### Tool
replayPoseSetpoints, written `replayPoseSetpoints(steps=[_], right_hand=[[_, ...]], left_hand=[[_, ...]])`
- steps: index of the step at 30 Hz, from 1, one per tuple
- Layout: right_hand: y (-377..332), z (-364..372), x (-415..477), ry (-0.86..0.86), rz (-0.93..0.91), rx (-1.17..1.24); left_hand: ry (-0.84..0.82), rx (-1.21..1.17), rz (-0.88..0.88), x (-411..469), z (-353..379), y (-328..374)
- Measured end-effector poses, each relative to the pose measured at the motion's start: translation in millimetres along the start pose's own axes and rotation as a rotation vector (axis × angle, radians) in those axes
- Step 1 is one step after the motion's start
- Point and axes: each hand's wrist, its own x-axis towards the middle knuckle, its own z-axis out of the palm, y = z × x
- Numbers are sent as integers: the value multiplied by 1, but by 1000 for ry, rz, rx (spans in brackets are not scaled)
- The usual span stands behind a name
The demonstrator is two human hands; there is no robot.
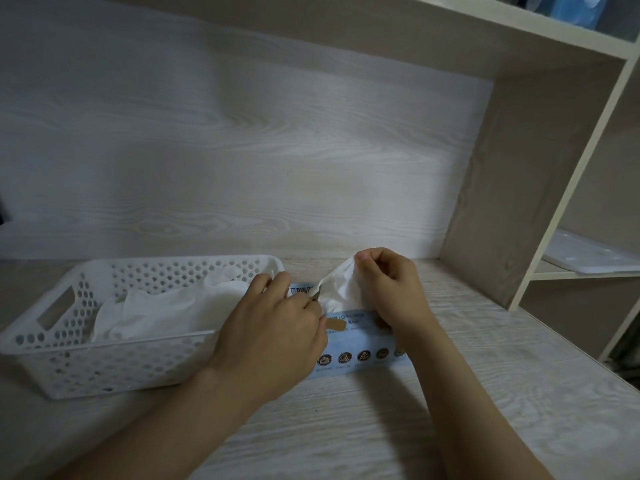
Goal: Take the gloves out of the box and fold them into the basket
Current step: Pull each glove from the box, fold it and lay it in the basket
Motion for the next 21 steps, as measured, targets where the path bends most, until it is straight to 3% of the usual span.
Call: replayPoseSetpoints(steps=[3, 6, 12, 21], right_hand=[[-8, -5, -7, -191, -39, 35], [-4, -4, -7, -318, -143, -133], [15, 1, 3, -92, -291, -267], [10, -1, 4, 79, -131, -96]], left_hand=[[-33, 8, 6, -1, -1, 0], [-42, 13, 3, -1, -2, 1], [-65, 10, 3, -1, -3, 2], [-155, -23, 11, -1, -3, 0]])
